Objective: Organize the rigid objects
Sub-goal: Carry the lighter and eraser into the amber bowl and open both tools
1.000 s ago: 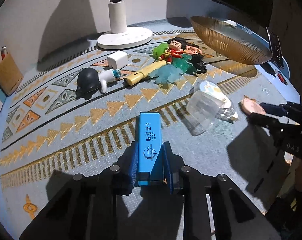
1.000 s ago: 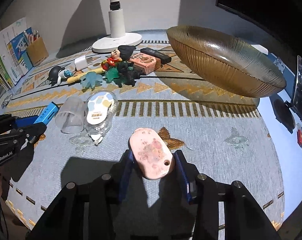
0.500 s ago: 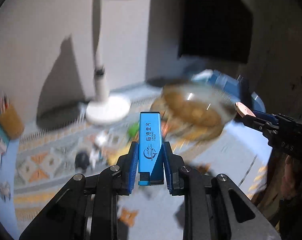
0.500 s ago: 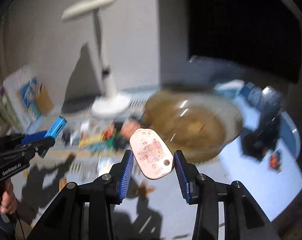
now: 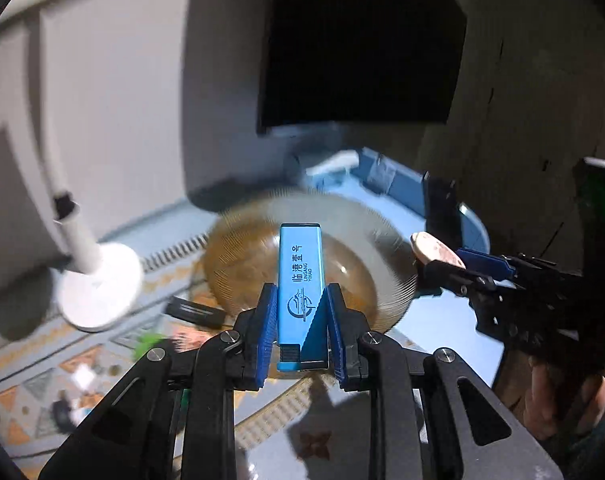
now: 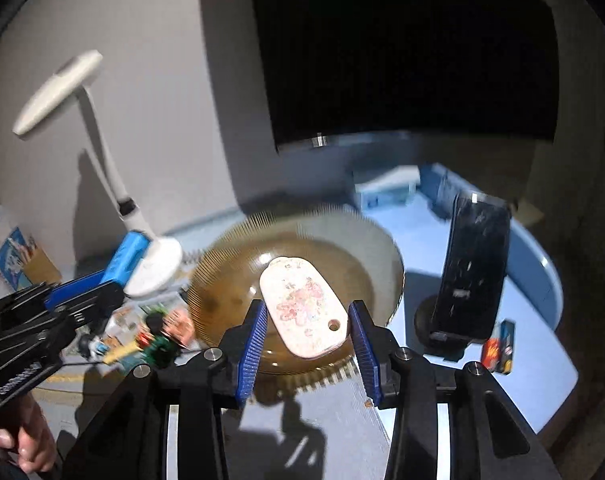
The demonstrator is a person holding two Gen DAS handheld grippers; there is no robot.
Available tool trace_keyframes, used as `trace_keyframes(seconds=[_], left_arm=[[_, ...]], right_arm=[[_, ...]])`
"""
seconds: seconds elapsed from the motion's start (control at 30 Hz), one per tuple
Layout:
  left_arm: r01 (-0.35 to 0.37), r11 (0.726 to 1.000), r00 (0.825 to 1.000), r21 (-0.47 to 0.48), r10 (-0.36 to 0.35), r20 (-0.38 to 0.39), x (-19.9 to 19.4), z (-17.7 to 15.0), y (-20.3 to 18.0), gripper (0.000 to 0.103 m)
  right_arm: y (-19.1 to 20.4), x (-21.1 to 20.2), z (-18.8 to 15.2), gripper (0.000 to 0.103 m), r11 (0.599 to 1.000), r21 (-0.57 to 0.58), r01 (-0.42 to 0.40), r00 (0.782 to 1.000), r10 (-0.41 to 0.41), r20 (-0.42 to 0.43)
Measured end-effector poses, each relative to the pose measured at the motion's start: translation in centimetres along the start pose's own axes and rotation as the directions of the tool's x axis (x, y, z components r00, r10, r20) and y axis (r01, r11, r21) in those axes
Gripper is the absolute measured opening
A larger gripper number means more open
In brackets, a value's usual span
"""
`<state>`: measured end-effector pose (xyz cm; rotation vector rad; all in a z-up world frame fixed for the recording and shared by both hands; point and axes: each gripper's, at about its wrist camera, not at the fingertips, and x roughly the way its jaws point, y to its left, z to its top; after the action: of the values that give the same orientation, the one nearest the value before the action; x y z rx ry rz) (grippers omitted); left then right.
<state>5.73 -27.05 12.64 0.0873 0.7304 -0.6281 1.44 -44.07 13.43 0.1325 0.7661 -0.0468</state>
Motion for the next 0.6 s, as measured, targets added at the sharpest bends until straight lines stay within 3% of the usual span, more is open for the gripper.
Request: trace_keyframes(seconds=[0.2,0.43,0.6], left_arm=[[0.019,1.000,0.991,-0.005,-0.019,-0.133,7.7,-0.2,-0.2,0.021],[0.030,0.999,0.977,-0.020,-0.034,-0.213,11.2,-0.9,0.0,0.021],[0.030,0.999,0.968,-0.017,-0.034,-0.247,12.3,-1.2,-0.2,0.021]], right_arm=[[-0.3,5.3,-0.5,0.041,0.997,-0.061,0.042,0.992,-0.048,-0.113],[-1.1,8.1,-1.4,0.041,0.995,-0.081,0.058,0.979,-0.073,-0.191],[-1.0,8.5,-1.4,0.041,0.993,-0.090,0.071,0.975,-0.088,-0.204]])
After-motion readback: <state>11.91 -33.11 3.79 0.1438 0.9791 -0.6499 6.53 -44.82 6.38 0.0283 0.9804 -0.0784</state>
